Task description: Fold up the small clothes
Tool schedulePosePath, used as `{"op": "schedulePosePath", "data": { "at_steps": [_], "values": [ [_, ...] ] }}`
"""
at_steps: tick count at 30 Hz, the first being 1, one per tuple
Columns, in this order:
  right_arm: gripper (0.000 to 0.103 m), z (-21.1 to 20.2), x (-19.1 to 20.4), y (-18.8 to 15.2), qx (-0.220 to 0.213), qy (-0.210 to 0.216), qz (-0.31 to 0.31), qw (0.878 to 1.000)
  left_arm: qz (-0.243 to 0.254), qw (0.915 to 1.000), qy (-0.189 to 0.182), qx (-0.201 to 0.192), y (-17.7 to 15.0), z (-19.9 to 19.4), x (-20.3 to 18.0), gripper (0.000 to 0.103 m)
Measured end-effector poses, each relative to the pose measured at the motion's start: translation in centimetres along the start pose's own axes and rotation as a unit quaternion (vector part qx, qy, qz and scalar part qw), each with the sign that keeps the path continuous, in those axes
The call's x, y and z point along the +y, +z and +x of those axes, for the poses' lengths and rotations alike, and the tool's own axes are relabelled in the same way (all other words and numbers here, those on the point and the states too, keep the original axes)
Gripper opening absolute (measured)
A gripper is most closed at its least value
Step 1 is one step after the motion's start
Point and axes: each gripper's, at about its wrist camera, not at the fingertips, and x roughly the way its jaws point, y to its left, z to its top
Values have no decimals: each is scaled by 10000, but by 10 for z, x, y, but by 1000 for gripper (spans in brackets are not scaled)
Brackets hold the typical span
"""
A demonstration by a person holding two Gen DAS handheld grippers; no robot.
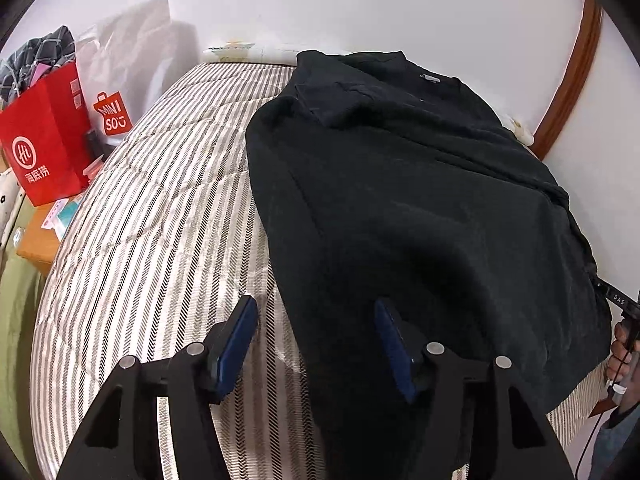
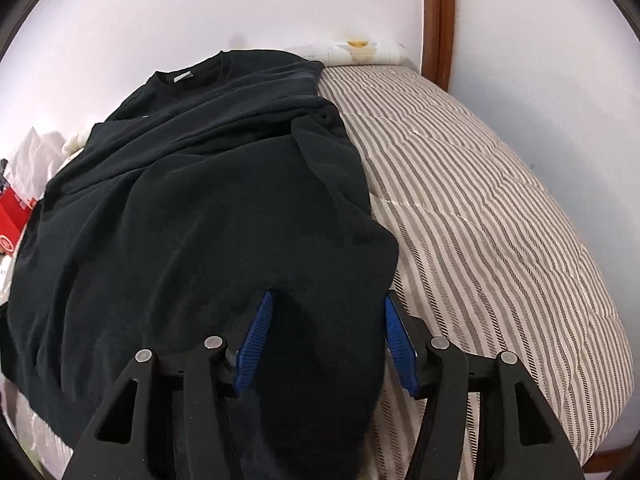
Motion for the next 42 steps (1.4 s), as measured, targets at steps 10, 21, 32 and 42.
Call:
{"op": "schedulePosePath", "data": {
  "at_steps": [10, 21, 32, 42],
  "values": [
    [7, -31, -30, -10, -372, 671, 330, 9965, -25, 9995, -174, -266, -8, -27, 12, 7],
    [7, -77, -36, -26, -703, 791, 124, 9943, -88, 9974, -608, -388, -36, -70, 21, 7],
    [47, -60, -42, -40, -312, 710, 310, 9965, -438, 9960, -756, -181, -56, -55, 32, 37],
    [56, -40, -19, -51, -287, 637, 268, 9972, -110, 9986, -470, -225, -54, -37, 12, 45]
  ]
}}
